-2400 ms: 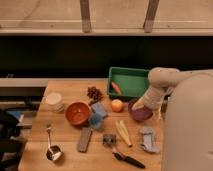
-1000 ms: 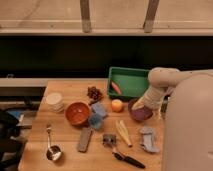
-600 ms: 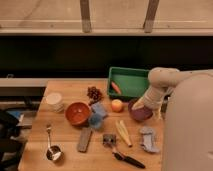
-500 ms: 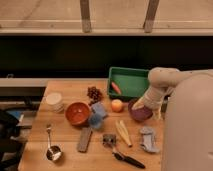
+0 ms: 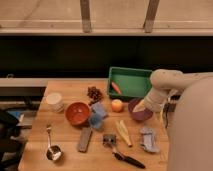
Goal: Place towel in red bowl
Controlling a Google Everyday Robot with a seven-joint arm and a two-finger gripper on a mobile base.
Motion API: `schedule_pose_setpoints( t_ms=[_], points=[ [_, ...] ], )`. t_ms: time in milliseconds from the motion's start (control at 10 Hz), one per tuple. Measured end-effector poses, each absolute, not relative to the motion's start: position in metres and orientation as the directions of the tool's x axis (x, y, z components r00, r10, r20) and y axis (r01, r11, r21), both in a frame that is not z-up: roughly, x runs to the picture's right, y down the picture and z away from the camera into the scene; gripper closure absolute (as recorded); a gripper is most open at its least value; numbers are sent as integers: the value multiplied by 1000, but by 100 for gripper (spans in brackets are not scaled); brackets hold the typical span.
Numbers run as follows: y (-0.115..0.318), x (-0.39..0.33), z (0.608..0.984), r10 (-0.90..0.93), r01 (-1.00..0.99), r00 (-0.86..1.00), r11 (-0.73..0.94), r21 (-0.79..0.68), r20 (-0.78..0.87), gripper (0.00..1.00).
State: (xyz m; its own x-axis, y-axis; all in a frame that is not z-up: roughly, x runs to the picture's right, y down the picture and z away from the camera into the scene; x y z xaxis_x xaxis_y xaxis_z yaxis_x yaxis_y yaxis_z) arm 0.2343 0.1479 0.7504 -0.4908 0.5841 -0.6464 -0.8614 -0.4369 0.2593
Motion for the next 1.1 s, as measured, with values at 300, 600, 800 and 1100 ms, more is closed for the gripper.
schedule_pose_setpoints(
  t_ms=[300, 600, 800, 1100],
  points=[
    [178, 234, 751, 553, -867, -481, -418, 273, -681, 20],
    [215, 239, 757, 506, -863, -488, -402, 305, -711, 20],
    [231, 248, 756, 467, -855, -498, -407, 323, -731, 20],
    [263, 255, 772, 402, -843, -516, -394, 366, -756, 20]
  ],
)
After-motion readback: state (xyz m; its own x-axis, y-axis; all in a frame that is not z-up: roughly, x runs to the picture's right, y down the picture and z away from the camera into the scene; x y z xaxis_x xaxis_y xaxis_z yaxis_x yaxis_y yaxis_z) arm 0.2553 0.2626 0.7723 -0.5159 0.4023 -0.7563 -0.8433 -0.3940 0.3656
